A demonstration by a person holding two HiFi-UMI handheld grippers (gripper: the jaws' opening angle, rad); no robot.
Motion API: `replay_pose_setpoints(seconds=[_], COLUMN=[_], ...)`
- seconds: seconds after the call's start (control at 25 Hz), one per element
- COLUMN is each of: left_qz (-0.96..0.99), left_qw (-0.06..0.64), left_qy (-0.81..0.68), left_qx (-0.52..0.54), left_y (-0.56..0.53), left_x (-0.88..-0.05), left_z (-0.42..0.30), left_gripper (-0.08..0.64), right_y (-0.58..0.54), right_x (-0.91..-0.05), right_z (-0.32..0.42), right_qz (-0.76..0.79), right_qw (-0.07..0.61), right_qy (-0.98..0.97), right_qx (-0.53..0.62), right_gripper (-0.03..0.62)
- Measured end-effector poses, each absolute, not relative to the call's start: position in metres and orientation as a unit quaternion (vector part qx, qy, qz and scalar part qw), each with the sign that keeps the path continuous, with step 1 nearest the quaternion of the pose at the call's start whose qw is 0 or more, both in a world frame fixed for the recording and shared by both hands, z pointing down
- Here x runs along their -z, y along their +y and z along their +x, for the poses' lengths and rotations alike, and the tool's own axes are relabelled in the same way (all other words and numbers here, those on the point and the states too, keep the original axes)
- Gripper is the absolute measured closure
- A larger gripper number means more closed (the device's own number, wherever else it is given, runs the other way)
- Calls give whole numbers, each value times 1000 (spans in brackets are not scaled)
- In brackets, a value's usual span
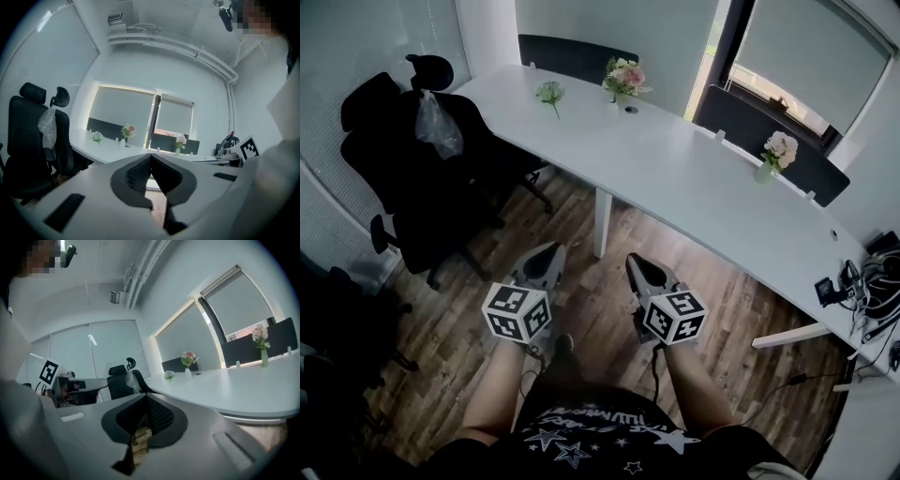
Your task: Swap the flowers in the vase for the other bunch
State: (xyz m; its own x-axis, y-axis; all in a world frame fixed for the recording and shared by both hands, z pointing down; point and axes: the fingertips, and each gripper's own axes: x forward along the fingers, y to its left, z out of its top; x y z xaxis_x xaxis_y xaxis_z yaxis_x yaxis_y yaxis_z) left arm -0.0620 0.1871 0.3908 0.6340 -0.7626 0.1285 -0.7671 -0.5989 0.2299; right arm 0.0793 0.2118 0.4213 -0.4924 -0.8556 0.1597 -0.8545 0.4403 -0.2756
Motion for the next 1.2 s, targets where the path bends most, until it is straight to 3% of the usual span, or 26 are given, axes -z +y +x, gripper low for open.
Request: replay_pose_setpoints(seconds=[0.76,1.2], left_qz=[906,917], left_qw=[175,188], left_qy=[-384,-352], left_qx=[-17,-28], left_y=[-4,-56], left_x=[-412,-431], left_z=[-104,-100], left_gripper=[552,552], right_y=[36,-4], right_x=[-427,-445], right_z=[53,59], right_qz=[-575,-603], right_qw=[14,22], right_qy=[795,771], right_qx=[192,205], right_gripper=[589,589])
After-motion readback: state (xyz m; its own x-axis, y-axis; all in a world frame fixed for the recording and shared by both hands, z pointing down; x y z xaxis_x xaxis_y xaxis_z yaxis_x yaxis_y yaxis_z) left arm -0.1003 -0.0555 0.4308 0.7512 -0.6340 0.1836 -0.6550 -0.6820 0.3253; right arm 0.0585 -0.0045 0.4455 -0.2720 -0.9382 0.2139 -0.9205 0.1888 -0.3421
